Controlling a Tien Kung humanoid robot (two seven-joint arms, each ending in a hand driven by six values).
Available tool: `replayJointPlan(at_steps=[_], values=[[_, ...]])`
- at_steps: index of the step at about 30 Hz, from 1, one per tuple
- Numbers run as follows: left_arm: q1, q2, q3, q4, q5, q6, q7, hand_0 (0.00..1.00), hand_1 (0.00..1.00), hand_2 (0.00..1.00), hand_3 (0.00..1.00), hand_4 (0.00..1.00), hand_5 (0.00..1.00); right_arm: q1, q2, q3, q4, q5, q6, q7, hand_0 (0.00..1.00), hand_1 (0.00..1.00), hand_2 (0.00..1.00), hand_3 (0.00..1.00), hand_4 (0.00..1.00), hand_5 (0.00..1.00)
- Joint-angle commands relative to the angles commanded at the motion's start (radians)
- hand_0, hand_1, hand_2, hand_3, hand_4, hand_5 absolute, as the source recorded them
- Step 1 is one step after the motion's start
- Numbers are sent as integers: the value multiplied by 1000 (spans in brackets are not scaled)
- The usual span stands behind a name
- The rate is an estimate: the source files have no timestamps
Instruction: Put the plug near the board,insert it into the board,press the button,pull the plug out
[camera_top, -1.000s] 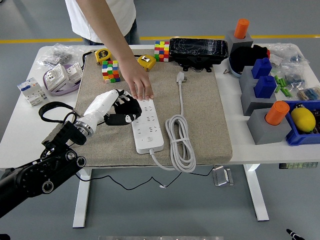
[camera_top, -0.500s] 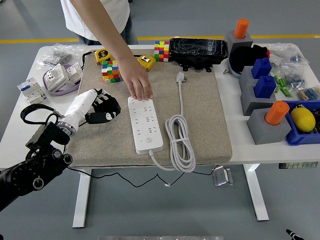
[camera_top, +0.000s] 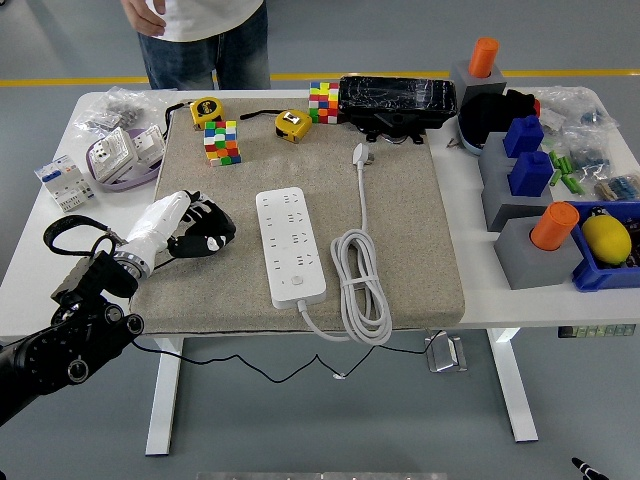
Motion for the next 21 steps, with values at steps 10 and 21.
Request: replayJointPlan(at_steps=[10,21], values=[[8,2,-19,-20,22,-7,19,679,717,723,748,967,398,1,0,2,0,0,0,0,610,637,641,552,951,483],[68,10,-161,-160,-111,13,-68,706,764,772,782,998,640,3,0,-6,-1,1,0,0,611,637,642,551,951,483]])
